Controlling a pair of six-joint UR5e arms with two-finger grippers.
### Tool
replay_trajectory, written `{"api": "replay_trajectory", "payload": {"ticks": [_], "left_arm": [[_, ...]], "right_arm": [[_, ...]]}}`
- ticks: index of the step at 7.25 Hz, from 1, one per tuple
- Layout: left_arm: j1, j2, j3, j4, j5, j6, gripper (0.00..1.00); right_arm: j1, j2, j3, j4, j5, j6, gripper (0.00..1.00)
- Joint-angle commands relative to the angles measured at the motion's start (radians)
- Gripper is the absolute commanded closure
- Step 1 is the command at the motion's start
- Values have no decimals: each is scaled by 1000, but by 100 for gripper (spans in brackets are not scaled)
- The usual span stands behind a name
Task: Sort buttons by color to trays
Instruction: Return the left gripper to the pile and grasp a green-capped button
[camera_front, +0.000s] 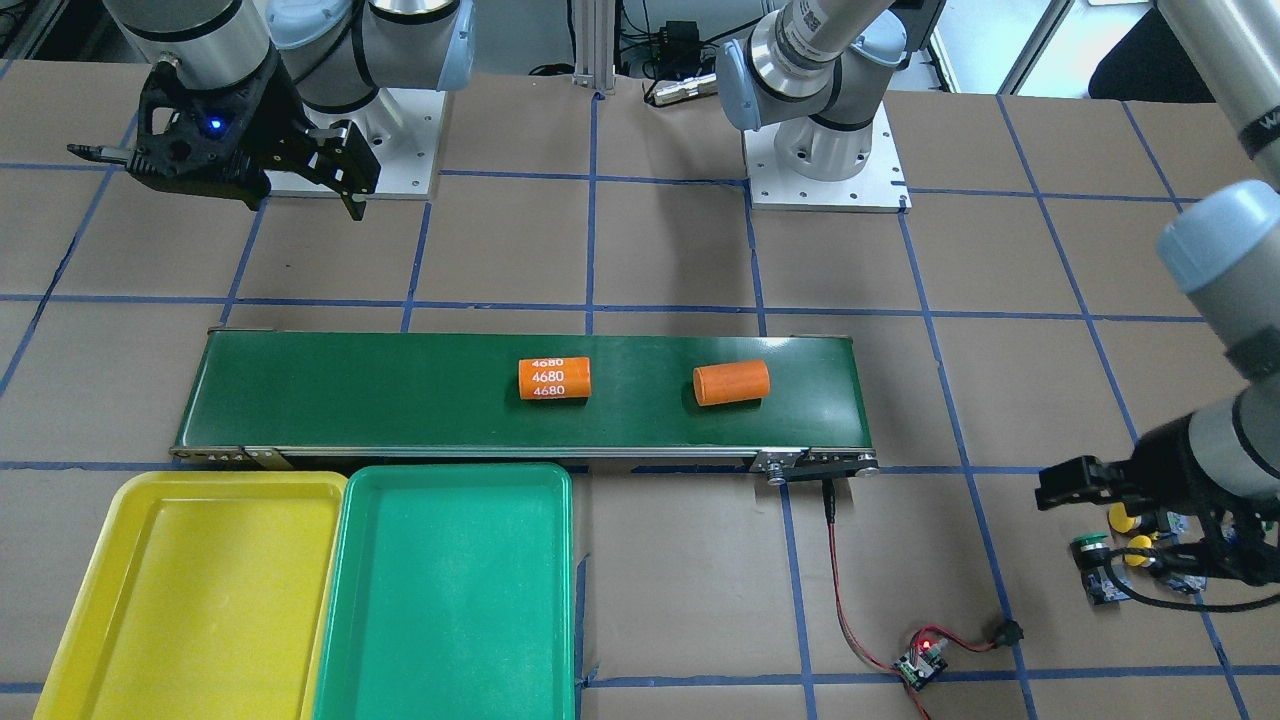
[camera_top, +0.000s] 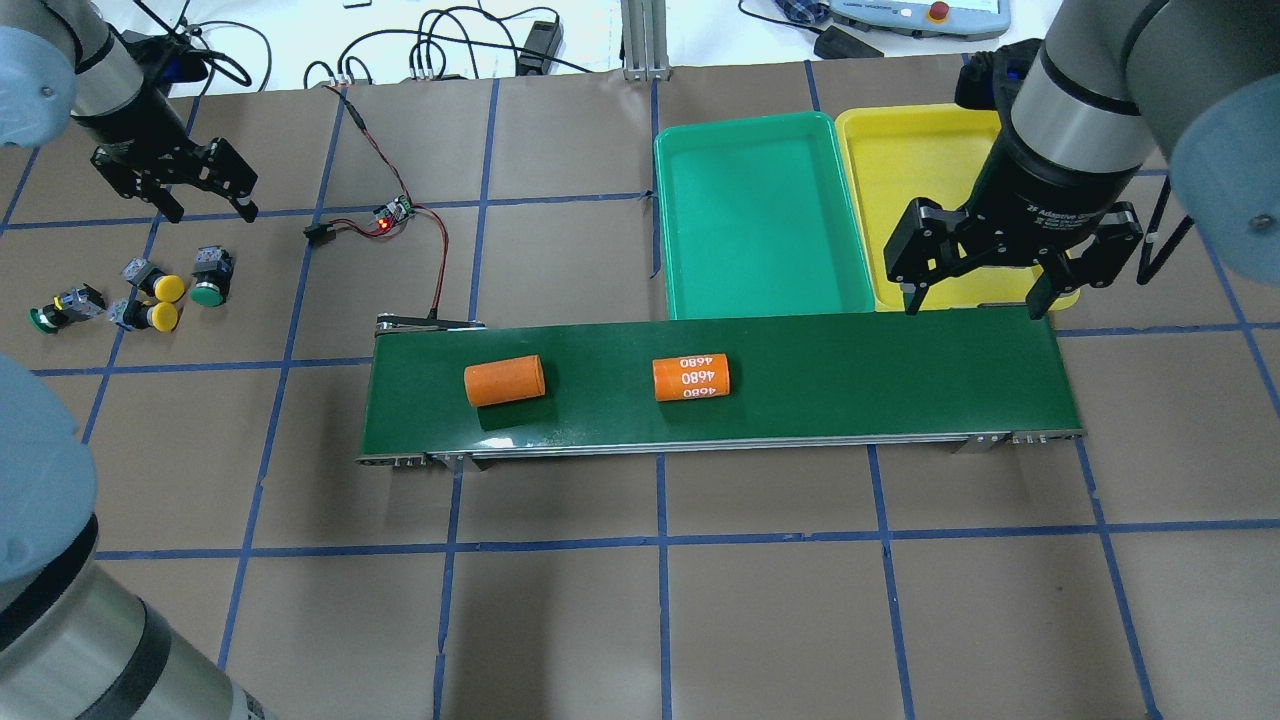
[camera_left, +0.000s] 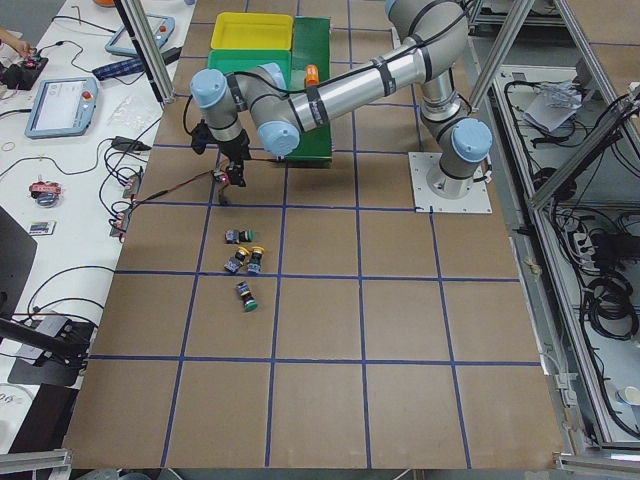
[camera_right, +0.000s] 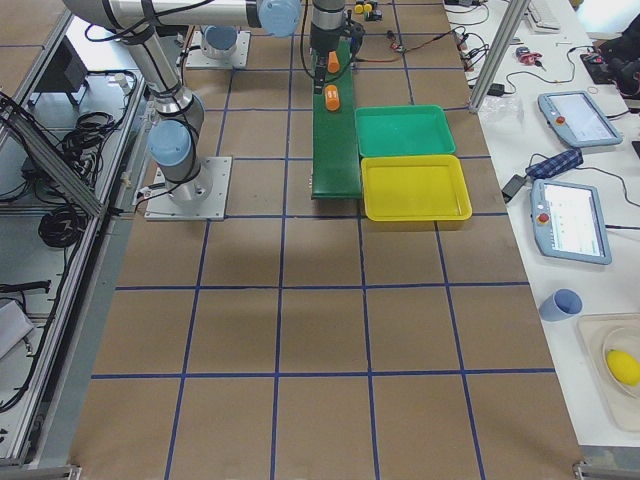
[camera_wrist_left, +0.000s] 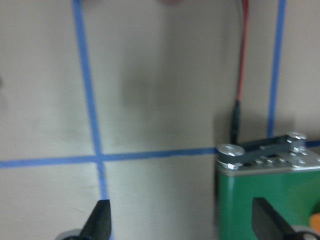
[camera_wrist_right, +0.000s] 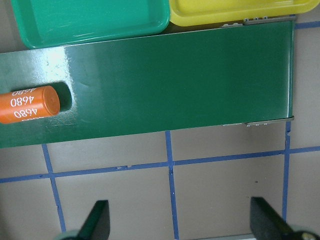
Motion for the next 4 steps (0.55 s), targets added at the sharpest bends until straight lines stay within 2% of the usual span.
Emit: {"api": "replay_trajectory", "payload": {"ticks": [1,4], "left_arm": [[53,-151,97,116,1,58,0],[62,-196,105,130,-1,57,0]], "right_arm": [[0,-1,0,2,0,-1,0],[0,2,0,0,0,-1,0]]}}
